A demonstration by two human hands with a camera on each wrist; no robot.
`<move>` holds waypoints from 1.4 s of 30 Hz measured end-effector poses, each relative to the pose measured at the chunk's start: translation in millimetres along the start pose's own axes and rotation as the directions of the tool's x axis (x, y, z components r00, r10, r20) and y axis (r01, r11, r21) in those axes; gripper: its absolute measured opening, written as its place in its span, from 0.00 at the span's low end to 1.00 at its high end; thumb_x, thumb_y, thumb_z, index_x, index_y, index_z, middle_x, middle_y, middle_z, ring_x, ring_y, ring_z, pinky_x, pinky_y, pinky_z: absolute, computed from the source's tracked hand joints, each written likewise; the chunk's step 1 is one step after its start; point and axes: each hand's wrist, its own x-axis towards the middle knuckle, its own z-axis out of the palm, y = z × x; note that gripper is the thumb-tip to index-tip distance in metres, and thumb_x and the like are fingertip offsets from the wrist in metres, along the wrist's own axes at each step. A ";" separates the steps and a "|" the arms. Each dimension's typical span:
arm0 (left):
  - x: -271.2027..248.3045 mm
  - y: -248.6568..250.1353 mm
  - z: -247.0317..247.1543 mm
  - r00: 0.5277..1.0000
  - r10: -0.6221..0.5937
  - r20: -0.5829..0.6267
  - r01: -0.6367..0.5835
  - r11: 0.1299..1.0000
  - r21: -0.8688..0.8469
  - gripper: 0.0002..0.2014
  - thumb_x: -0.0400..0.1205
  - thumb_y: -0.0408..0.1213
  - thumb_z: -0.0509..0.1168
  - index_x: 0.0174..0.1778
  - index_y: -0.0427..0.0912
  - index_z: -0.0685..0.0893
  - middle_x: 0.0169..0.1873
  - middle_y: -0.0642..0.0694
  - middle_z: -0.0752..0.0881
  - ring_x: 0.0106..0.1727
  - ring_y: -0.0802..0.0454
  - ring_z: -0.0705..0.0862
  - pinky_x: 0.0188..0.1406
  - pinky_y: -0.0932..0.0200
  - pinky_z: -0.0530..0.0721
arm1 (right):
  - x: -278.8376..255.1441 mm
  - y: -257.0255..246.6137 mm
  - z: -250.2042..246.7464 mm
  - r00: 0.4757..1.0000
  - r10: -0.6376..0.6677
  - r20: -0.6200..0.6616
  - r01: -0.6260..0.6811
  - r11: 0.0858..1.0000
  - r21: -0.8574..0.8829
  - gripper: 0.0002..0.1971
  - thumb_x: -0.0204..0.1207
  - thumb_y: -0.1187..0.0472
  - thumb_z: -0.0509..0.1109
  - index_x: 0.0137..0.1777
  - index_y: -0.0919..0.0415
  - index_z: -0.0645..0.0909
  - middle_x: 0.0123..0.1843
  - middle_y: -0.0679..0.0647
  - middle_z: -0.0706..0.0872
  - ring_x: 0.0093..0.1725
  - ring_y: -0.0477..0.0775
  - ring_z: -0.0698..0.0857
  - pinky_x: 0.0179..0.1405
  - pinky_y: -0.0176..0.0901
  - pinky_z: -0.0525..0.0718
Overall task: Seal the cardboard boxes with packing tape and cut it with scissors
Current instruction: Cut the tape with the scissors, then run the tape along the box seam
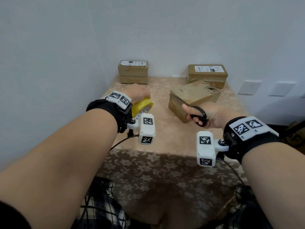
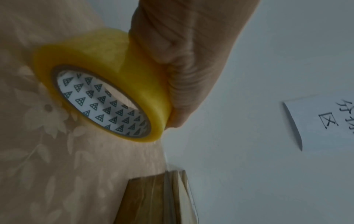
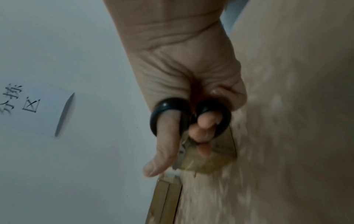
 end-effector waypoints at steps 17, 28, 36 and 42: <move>-5.0 27.1 5.9 0.885 0.436 0.160 -0.461 0.784 0.415 0.07 0.81 0.36 0.61 0.38 0.44 0.80 0.65 0.48 0.83 0.58 0.49 0.83 0.55 0.55 0.79 | 10.6 -7.8 5.1 0.993 0.102 -0.060 -0.118 0.807 -0.578 0.29 0.68 0.38 0.76 0.52 0.65 0.82 0.27 0.52 0.80 0.24 0.50 0.75 0.19 0.36 0.69; 16.5 49.4 26.3 0.801 0.406 0.440 -0.596 0.463 0.656 0.13 0.78 0.35 0.61 0.29 0.49 0.67 0.60 0.45 0.83 0.54 0.41 0.83 0.41 0.54 0.76 | 28.4 -6.0 14.6 0.987 0.014 -0.161 -0.143 0.535 -0.833 0.15 0.74 0.54 0.75 0.39 0.68 0.83 0.36 0.58 0.85 0.30 0.58 0.82 0.26 0.41 0.78; 10.3 32.4 30.3 0.792 0.473 0.387 -0.608 0.552 0.570 0.08 0.80 0.32 0.60 0.35 0.41 0.72 0.78 0.56 0.67 0.29 0.50 0.76 0.35 0.56 0.75 | 24.9 -5.1 25.0 0.979 -0.031 -0.199 -0.168 0.418 -0.893 0.35 0.53 0.33 0.82 0.41 0.62 0.74 0.35 0.53 0.79 0.38 0.61 0.82 0.40 0.46 0.81; 12.4 31.3 29.9 0.800 0.471 0.371 -0.597 0.565 0.570 0.12 0.80 0.34 0.62 0.31 0.47 0.70 0.72 0.47 0.77 0.28 0.57 0.72 0.30 0.61 0.70 | 14.9 -10.3 25.8 0.988 -0.002 -0.153 -0.146 0.293 -0.945 0.17 0.70 0.50 0.77 0.43 0.66 0.82 0.36 0.54 0.82 0.35 0.59 0.82 0.39 0.47 0.84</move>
